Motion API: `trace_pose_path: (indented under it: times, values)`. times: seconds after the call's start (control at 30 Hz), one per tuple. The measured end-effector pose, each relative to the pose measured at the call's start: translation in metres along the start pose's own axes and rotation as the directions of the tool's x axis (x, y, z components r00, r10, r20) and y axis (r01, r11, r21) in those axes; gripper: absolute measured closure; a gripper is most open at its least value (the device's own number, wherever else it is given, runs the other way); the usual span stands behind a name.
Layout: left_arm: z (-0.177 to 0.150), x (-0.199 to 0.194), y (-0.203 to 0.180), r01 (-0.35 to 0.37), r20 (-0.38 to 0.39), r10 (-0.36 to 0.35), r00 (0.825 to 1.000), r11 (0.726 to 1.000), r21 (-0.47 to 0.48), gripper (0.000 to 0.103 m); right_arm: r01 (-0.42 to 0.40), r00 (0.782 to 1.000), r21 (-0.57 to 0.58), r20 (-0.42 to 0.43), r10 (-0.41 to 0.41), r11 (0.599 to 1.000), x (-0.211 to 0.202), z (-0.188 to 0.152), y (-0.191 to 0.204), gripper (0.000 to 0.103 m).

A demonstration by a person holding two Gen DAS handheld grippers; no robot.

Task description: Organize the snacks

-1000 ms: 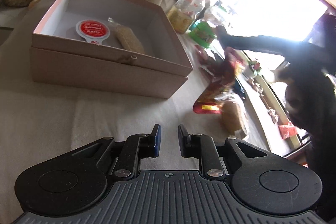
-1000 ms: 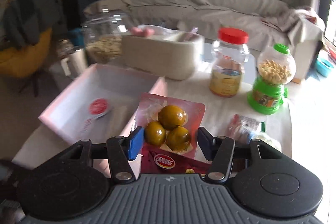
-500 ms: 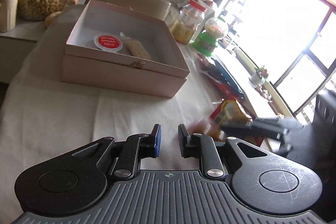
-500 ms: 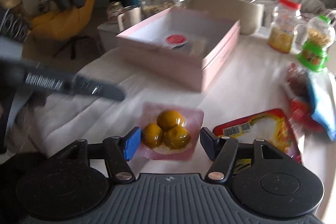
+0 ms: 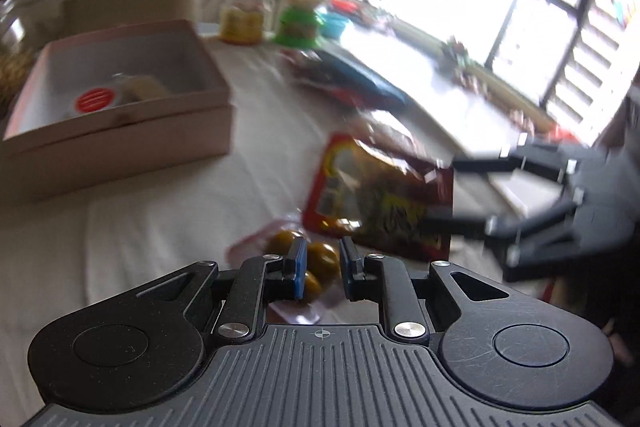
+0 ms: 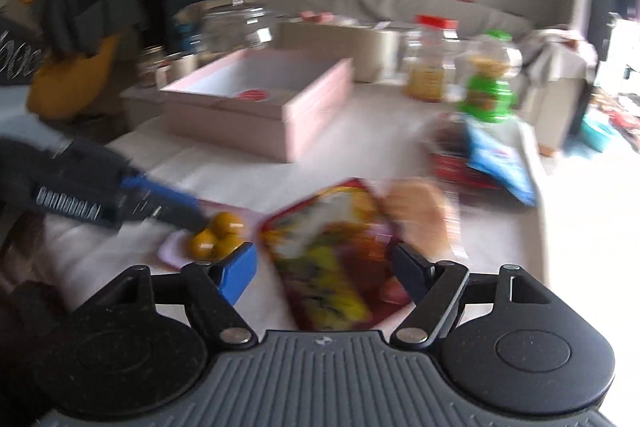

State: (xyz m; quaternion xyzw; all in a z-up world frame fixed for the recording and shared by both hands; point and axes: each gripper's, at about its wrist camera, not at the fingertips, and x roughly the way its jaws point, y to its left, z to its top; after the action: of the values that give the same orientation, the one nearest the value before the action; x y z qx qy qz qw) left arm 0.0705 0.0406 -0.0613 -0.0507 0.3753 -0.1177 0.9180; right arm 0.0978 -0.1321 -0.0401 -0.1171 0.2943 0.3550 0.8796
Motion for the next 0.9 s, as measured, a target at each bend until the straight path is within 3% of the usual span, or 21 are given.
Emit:
trace_pose_path:
  times: [0.13,0.2,0.3,0.37,0.47,0.57,0.73,0.9]
  values:
    - [-0.006,0.011,-0.016,-0.054,-0.026,0.057,0.998,0.993,0.105,0.083,0.067,0.998,0.08,0.0,-0.068,0.994,0.006,-0.005,-0.019,0.027]
    - [-0.009,0.01,-0.016,-0.069,-0.017,0.072,0.997,0.989,0.13,0.082,0.059,0.998,0.116,-0.011,-0.058,0.991,0.013,-0.007,-0.023,0.027]
    - [-0.012,0.006,-0.007,-0.125,-0.011,0.127,0.992,0.985,0.122,0.081,-0.047,0.998,0.144,-0.037,0.052,0.989,0.022,-0.01,-0.015,0.027]
    - [-0.014,0.004,0.004,-0.152,-0.007,0.153,0.988,0.983,0.103,0.074,-0.136,0.988,0.147,-0.055,0.145,0.98,0.027,-0.011,-0.004,0.027]
    - [-0.015,-0.003,0.016,-0.176,-0.002,0.176,0.984,0.982,0.069,0.072,-0.198,0.976,0.111,-0.066,0.206,0.974,0.031,-0.012,0.013,0.027]
    - [-0.016,-0.008,0.022,-0.214,0.008,0.214,0.977,0.974,0.067,0.073,-0.174,0.981,0.069,-0.07,0.179,0.982,0.032,-0.011,0.021,0.027]
    - [-0.017,-0.009,0.016,-0.145,0.003,0.146,0.989,0.984,0.105,0.077,-0.093,0.994,0.084,-0.046,0.098,0.992,0.027,-0.011,0.01,0.027]
    - [-0.012,0.006,0.012,-0.158,-0.003,0.16,0.987,0.979,0.128,0.074,-0.029,0.996,0.119,-0.08,0.039,0.993,0.033,-0.02,-0.005,0.025]
